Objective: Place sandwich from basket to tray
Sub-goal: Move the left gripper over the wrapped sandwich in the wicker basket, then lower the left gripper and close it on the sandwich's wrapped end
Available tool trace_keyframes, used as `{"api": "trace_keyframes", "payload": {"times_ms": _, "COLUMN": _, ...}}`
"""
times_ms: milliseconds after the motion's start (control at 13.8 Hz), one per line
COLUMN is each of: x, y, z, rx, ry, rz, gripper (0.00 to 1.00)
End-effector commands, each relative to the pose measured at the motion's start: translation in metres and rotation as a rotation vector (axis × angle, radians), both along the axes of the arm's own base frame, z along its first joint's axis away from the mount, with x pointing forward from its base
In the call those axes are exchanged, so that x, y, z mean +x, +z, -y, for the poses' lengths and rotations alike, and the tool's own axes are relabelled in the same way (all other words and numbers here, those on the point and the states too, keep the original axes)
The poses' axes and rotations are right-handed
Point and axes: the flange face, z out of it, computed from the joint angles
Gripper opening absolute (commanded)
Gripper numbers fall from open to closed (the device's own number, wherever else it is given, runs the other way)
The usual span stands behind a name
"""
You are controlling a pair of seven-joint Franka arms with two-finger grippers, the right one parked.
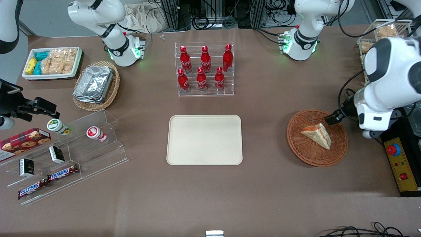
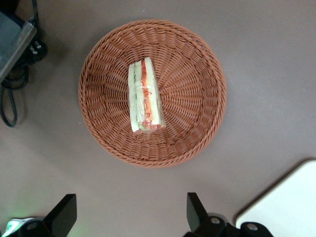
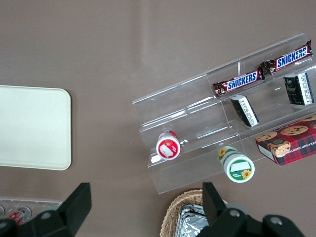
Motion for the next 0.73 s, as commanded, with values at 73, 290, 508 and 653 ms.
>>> {"api": "trace_keyframes", "payload": {"times_ms": 73, "x": -0.010, "y": -0.050, "z": -0.001, "rx": 0.028, "ry": 0.065, "rz": 0.023, "gripper": 1.00}}
{"api": "trace_keyframes", "payload": {"times_ms": 290, "x": -0.018, "y": -0.105, "z": -0.004, "rx": 0.074, "ry": 0.162, "rz": 0.019, "gripper": 1.00}}
{"api": "trace_keyframes", "payload": {"times_ms": 508, "x": -0.012, "y": -0.132, "z": -0.005, "rx": 0.112, "ry": 0.207, "rz": 0.025, "gripper": 1.00}}
{"api": "trace_keyframes", "payload": {"times_ms": 653, "x": -0.011, "y": -0.145, "z": -0.008, "rx": 0.151, "ry": 0.216, "rz": 0.021, "gripper": 1.00}}
